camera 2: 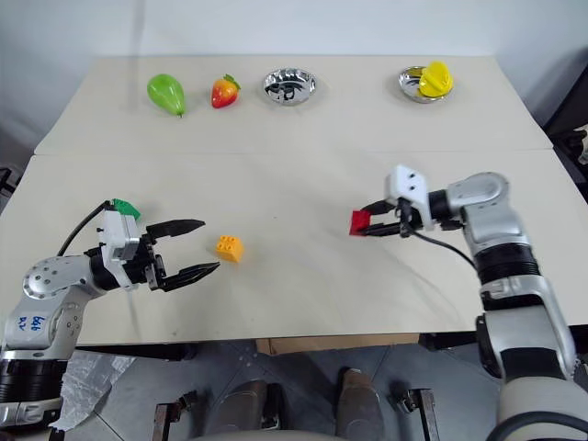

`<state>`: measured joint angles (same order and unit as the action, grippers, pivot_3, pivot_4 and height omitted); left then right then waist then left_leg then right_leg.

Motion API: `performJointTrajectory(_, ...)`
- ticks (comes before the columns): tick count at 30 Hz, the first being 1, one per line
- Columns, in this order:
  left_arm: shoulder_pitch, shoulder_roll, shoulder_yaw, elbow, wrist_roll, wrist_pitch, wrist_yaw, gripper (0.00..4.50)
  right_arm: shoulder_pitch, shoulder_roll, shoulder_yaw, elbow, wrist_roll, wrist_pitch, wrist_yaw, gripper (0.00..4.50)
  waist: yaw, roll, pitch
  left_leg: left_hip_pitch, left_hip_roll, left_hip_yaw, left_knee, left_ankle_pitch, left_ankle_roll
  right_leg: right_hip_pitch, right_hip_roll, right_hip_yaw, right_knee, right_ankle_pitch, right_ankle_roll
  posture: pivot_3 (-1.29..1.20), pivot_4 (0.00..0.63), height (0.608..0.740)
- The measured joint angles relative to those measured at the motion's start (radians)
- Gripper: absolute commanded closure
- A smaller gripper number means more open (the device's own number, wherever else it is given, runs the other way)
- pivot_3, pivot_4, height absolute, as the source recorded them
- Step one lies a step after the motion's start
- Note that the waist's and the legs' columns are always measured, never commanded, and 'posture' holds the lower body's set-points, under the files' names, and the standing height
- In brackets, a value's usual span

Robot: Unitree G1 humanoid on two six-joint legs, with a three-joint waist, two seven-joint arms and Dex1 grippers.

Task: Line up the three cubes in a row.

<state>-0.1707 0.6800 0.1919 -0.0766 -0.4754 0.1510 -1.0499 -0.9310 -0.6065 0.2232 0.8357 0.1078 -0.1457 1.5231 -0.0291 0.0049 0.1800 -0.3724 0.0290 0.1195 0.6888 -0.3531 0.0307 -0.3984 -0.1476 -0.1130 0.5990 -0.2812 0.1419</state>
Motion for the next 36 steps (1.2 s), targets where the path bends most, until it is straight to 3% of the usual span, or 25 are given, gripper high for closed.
performJointTrajectory(8, 0.052, 0.000, 0.025, -0.075, -0.011, 0.016, 0.024, 0.00, -0.093, 0.039, 0.049, 0.169, -0.029, -0.118, 0.020, 3.02, -0.008, 0.000, 0.000, 0.001, 0.001, -0.002, 0.000, 0.000, 0.000, 0.000, 0.000, 0.000, 0.001, 0.000, -0.001, 0.00, 0.150, 0.740)
performJointTrajectory(9, 0.058, 0.000, 0.032, -0.076, -0.012, 0.018, 0.028, 0.00, -0.099, 0.042, 0.050, 0.185, -0.027, -0.123, 0.020, 2.29, -0.009, 0.000, 0.000, 0.001, 0.001, -0.001, 0.000, 0.000, 0.000, 0.000, 0.000, 0.000, 0.002, 0.000, -0.001, 0.00, 0.150, 0.740)
performJointTrajectory(16, 0.077, 0.000, 0.056, -0.084, -0.021, 0.039, 0.050, 0.00, -0.102, 0.046, 0.048, 0.219, 0.010, -0.161, 0.024, 0.03, -0.009, 0.000, 0.000, 0.001, 0.000, -0.002, 0.000, 0.000, 0.000, 0.000, -0.001, 0.000, 0.002, 0.000, -0.001, 0.00, 0.150, 0.740)
performJointTrajectory(20, 0.168, 0.000, 0.154, -0.096, -0.044, 0.042, 0.070, 0.00, -0.055, -0.037, 0.008, 0.040, 0.188, -0.116, 0.023, 0.01, -0.008, 0.001, 0.001, 0.001, 0.001, -0.003, 0.000, -0.001, -0.001, 0.000, -0.001, -0.001, 0.002, -0.001, -0.002, 0.00, 0.150, 0.740)
performJointTrajectory(23, 0.295, -0.005, 0.296, -0.019, -0.043, -0.008, 0.097, 0.00, 0.093, -0.144, -0.051, -0.216, 0.389, -0.023, 0.022, 0.01, -0.001, 0.001, 0.001, 0.001, 0.002, -0.004, -0.001, -0.003, -0.002, 0.000, -0.001, -0.004, 0.001, -0.002, -0.003, 0.00, 0.150, 0.740)
performJointTrajectory(26, 0.363, -0.050, 0.401, 0.041, -0.044, -0.043, 0.150, 0.00, 0.258, -0.144, -0.132, -0.371, 0.489, 0.036, 0.018, 0.01, 0.002, 0.001, 0.001, 0.001, 0.002, -0.003, 0.000, -0.005, -0.001, 0.001, -0.002, -0.004, 0.001, -0.002, -0.003, 0.00, 0.150, 0.740)
performJointTrajectory(30, 0.438, -0.127, 0.530, 0.105, -0.047, -0.097, 0.248, 0.00, 0.469, -0.103, -0.204, -0.511, 0.526, 0.069, -0.016, 0.01, 0.004, 0.000, 0.000, 0.002, 0.001, -0.002, 0.002, -0.006, 0.000, 0.001, -0.003, -0.004, 0.001, -0.001, -0.002, 0.00, 0.150, 0.740)
performJointTrajectory(36, 0.464, -0.164, 0.622, 0.192, -0.069, -0.132, 0.314, 0.00, 0.610, -0.055, -0.285, -0.554, 0.504, 0.022, -0.049, 0.01, 0.006, -0.003, -0.002, 0.002, 0.002, -0.002, 0.004, -0.009, 0.000, 0.001, -0.003, -0.003, 0.002, -0.001, -0.003, 0.00, 0.150, 0.740)
